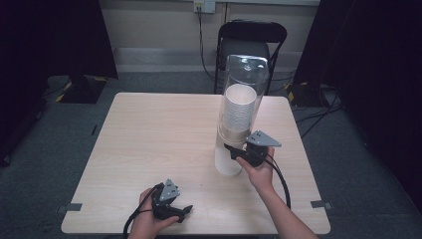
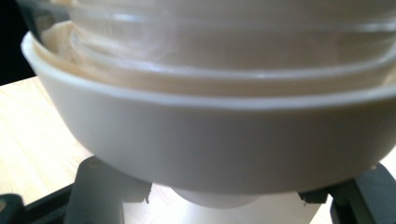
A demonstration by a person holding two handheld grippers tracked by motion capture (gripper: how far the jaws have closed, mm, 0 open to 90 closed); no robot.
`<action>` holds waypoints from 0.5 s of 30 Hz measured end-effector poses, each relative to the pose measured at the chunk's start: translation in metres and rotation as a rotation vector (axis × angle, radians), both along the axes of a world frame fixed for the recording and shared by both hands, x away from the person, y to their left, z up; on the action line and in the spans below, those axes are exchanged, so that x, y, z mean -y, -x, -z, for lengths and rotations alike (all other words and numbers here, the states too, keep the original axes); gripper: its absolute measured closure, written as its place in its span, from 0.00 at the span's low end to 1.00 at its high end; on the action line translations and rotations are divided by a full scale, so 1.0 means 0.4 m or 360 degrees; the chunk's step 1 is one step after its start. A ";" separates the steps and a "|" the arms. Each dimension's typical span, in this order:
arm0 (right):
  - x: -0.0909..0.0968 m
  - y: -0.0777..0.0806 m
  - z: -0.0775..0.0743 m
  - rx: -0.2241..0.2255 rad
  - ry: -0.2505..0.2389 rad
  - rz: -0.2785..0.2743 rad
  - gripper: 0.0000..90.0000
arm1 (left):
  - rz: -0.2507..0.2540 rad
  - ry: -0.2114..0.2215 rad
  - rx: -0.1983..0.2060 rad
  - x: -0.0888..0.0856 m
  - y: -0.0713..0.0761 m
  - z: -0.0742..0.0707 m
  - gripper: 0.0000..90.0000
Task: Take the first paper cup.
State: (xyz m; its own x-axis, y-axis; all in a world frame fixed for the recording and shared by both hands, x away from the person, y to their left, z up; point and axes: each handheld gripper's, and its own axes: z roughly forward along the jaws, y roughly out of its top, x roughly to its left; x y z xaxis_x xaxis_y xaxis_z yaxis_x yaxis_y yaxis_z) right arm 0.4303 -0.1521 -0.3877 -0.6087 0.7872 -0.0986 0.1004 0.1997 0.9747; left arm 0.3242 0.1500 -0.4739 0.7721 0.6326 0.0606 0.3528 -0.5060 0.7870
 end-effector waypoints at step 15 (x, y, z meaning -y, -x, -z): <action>0.001 -0.003 0.002 -0.0010 0.0013 -0.0020 0.40 | -0.0001 -0.0003 -0.0001 0.000 0.000 0.000 0.18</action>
